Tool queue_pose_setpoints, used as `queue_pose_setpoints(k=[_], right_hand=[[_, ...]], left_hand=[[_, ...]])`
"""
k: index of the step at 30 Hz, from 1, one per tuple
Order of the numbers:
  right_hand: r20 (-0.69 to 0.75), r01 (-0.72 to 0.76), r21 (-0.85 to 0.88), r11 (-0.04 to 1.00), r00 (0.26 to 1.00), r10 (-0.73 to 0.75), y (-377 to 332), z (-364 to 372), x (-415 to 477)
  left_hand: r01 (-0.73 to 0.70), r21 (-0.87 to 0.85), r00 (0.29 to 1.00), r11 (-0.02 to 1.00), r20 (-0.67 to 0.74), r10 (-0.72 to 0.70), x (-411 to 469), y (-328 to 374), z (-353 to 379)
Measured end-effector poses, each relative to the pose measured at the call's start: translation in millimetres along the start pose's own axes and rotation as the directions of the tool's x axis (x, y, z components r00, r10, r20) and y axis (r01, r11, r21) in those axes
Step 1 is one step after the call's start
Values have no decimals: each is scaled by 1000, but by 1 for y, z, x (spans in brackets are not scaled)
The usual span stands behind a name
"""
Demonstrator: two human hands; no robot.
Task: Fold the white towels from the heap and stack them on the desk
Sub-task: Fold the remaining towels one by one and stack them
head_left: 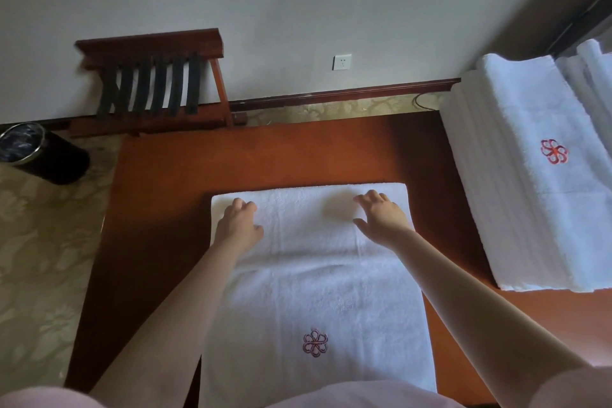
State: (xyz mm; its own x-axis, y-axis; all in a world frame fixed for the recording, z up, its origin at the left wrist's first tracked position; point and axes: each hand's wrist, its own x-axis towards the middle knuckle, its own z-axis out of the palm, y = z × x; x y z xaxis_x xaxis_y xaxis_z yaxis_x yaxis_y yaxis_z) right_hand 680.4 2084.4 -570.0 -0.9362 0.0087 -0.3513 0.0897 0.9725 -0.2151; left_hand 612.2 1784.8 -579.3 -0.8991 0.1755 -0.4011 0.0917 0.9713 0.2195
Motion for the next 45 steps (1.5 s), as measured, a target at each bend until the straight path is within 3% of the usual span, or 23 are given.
queue_pose_setpoints(k=[2, 4, 8, 12, 15, 19, 21, 25, 34, 39, 42, 45], right_hand=[[10, 18, 32, 999, 1000, -18, 2, 1, 5], [13, 45, 64, 997, 999, -45, 5, 2, 6], [89, 124, 35, 992, 988, -127, 11, 20, -17], [124, 208, -91, 974, 973, -196, 14, 43, -43], [-7, 164, -19, 986, 986, -164, 15, 41, -49], [-338, 121, 103, 987, 938, -79, 16, 26, -50], [-393, 50, 115, 992, 920, -1, 16, 7, -38], [-445, 15, 47, 999, 896, 7, 16, -40, 12], [-458, 1, -15, 1000, 889, -7, 27, -95, 135], [-384, -41, -40, 998, 923, 23, 38, -81, 173], [-371, -32, -73, 997, 929, 2, 38, -70, 178], [-426, -5, 17, 1000, 905, 12, 30, -55, 164]], left_hand=[[-47, 8, 999, 999, -21, 47, 4, -2, -2], [-201, 34, 980, 979, 1, 201, 3, -5, -1], [-505, 129, 863, 853, 64, 501, -28, -13, 19], [-526, 198, 841, 827, -27, 541, -46, -23, 36], [-536, 206, 823, 819, -91, 561, -49, -24, 31], [-423, 177, 873, 889, -184, 452, -44, -39, 11], [-306, 151, 904, 940, -264, 336, -32, -41, -6], [-179, 163, 895, 970, -382, 229, 5, -23, -47], [70, 229, 922, 971, -387, 24, 123, 9, -99], [125, 252, 951, 960, -306, -43, 162, 11, -93], [133, 168, 922, 977, -383, -60, 166, 5, -80], [9, 95, 888, 995, -458, 36, 155, 3, -66]])
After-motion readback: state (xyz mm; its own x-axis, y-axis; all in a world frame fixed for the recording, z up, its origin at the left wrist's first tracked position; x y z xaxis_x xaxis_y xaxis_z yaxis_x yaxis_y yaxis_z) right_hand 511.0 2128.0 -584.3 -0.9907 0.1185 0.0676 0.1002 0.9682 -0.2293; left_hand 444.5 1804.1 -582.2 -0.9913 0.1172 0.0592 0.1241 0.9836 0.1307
